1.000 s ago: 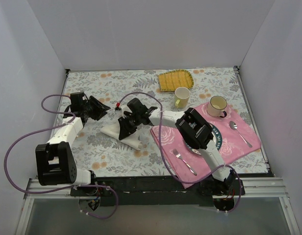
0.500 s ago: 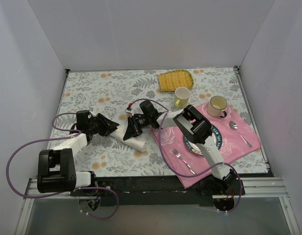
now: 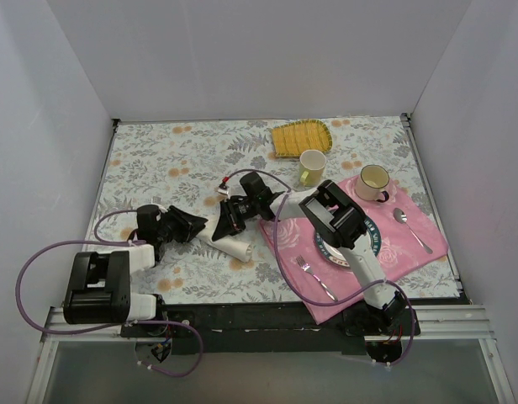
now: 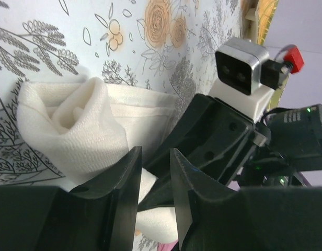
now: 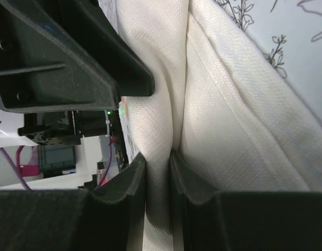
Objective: Fold the napkin, place the utensils inside, and roll it up
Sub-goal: Roll the napkin with the utensil
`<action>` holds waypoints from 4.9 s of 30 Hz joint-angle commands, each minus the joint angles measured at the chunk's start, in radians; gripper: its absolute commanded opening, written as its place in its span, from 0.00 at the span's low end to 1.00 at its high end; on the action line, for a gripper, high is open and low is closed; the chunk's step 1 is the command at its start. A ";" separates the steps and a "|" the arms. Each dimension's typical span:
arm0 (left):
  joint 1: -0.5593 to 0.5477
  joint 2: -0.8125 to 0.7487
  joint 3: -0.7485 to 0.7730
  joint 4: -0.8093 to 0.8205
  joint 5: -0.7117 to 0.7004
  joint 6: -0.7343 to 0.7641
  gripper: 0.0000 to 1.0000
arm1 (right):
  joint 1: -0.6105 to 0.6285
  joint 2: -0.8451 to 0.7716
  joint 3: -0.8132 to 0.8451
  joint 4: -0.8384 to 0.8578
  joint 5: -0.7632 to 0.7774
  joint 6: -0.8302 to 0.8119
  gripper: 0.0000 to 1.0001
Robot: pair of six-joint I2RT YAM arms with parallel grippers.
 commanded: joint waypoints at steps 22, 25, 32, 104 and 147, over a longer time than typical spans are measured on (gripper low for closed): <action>-0.002 0.173 0.150 -0.191 -0.079 0.098 0.26 | 0.157 -0.329 0.195 -0.847 0.704 -0.939 0.76; -0.002 0.174 0.175 -0.234 -0.077 0.107 0.26 | 0.191 -0.349 0.179 -0.810 0.738 -0.945 0.77; -0.002 0.193 0.236 -0.317 -0.068 0.129 0.26 | 0.251 -0.293 0.173 -0.806 0.815 -0.973 0.78; -0.084 0.233 0.362 -0.382 -0.051 0.258 0.36 | 0.132 -0.290 0.110 -0.876 0.815 -0.890 0.55; -0.032 0.345 0.538 -0.579 -0.054 0.368 0.38 | 0.323 -0.275 -0.053 -0.480 1.075 -1.236 0.34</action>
